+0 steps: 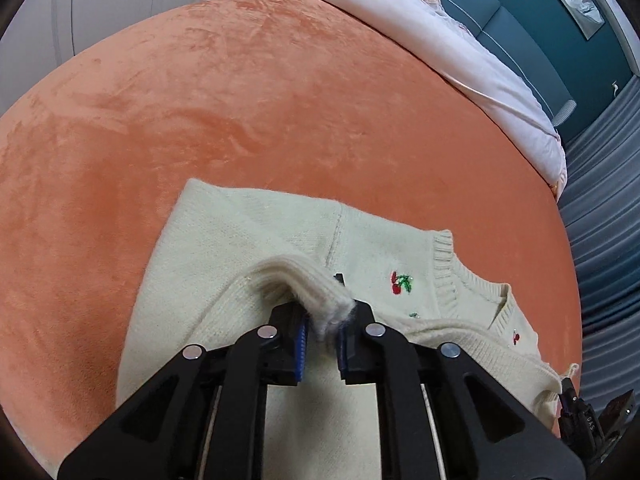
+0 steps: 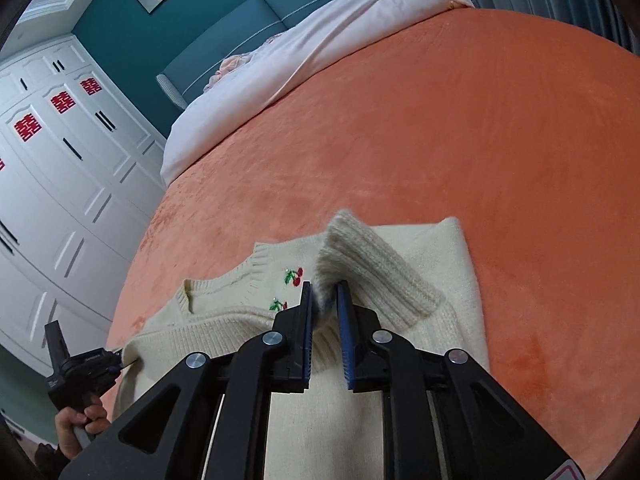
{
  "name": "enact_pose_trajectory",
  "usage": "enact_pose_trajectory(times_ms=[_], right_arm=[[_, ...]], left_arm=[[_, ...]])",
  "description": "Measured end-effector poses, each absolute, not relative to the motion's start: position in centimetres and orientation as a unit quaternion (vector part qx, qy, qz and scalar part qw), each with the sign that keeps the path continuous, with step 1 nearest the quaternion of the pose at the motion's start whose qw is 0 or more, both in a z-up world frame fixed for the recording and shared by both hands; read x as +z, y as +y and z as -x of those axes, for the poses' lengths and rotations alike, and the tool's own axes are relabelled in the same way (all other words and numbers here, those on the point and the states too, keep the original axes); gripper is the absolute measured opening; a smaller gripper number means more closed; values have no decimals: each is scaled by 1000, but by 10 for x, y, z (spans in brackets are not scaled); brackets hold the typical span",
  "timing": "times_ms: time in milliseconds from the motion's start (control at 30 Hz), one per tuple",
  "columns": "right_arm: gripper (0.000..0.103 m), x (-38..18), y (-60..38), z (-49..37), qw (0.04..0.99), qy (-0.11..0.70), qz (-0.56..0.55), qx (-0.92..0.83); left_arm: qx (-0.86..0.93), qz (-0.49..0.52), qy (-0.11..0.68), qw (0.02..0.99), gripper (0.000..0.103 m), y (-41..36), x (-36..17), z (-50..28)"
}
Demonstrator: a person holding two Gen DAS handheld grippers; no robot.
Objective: Fold small clothes
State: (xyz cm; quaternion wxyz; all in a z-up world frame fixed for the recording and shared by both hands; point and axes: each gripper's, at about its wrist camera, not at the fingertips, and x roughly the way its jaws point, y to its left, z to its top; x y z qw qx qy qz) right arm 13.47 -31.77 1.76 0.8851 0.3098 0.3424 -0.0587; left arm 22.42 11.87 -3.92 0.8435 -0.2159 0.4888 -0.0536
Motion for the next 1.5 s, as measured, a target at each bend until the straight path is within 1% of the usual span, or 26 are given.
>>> enact_pose_trajectory(times_ms=[33, 67, 100, 167, 233, 267, 333, 500, 533, 567, 600, 633, 667, 700, 733, 833, 933, 1000, 1133, 1200, 1300, 1367, 1400, 1433, 1467, 1500], right_arm=[[23, 23, -314, -130, 890, 332, -305, -62], [32, 30, -314, -124, 896, 321, -299, -65], [43, 34, -316, -118, 900, 314, -294, -66], [52, 39, -317, -109, 909, 307, -273, -70], [56, 39, -313, -105, 914, 322, -237, -72], [57, 37, -312, -106, 914, 330, -221, -75], [58, 29, -310, -110, 912, 346, -207, -74], [63, 2, -309, -124, 898, 390, -178, -100], [64, -3, -306, -126, 895, 396, -176, -102], [60, -6, -306, -127, 893, 402, -178, -101], [42, -8, -306, -128, 890, 405, -185, -98], [29, -9, -305, -129, 889, 405, -193, -91], [9, -8, -305, -129, 888, 407, -200, -83], [8, -5, -305, -129, 888, 405, -203, -78], [7, 4, -306, -125, 895, 388, -209, -68], [6, 47, -312, -114, 916, 323, -234, -46], [6, 84, -323, -110, 931, 269, -243, -45], [5, 79, -331, -121, 931, 276, -233, -63], [5, 4, -351, -157, 887, 370, -258, -98], [5, -27, -345, -168, 872, 417, -231, -109], [7, -18, -330, -165, 882, 413, -191, -118], [7, 2, -321, -153, 895, 393, -171, -120], [8, 13, -314, -144, 903, 379, -159, -120], [9, 24, -308, -134, 911, 366, -151, -117], [13, 34, -298, -120, 918, 352, -147, -107], [13, 40, -287, -109, 922, 347, -144, -95]], left_arm=[[-63, 224, 482, 845, 18, 120, -35, -222], [-75, 229, 475, 846, 28, 122, -31, -218], [-90, 231, 467, 849, 36, 124, -25, -214], [-80, 209, 434, 873, 79, 127, -7, -198], [-64, 178, 394, 899, 91, 132, 5, -184], [-65, 165, 392, 903, 91, 133, 5, -183], [-56, 147, 419, 894, 91, 134, -6, -193], [-54, 171, 465, 867, 89, 134, -34, -212], [-62, 178, 476, 859, 82, 132, -39, -215], [-72, 184, 488, 850, 65, 130, -44, -218], [-76, 182, 503, 841, 54, 128, -49, -221], [-72, 172, 514, 837, 32, 126, -52, -224], [-75, 170, 515, 837, 21, 125, -51, -225], [-82, 178, 515, 834, 10, 127, -47, -226], [-84, 192, 511, 834, 8, 130, -41, -226], [-104, 215, 470, 850, 7, 134, -1, -221], [-104, 201, 436, 871, 7, 132, 27, -225], [-97, 195, 441, 871, 8, 129, 22, -239], [-53, 162, 507, 845, 8, 120, -40, -264], [-36, 154, 523, 838, 8, 117, -64, -264], [-33, 165, 508, 845, 12, 120, -58, -255], [-34, 153, 495, 855, 16, 121, -41, -244], [-31, 144, 484, 863, 16, 121, -31, -236], [-29, 133, 472, 871, 20, 121, -19, -224], [-31, 126, 464, 877, 26, 121, -11, -212], [-37, 121, 455, 881, 29, 119, -1, -197]])
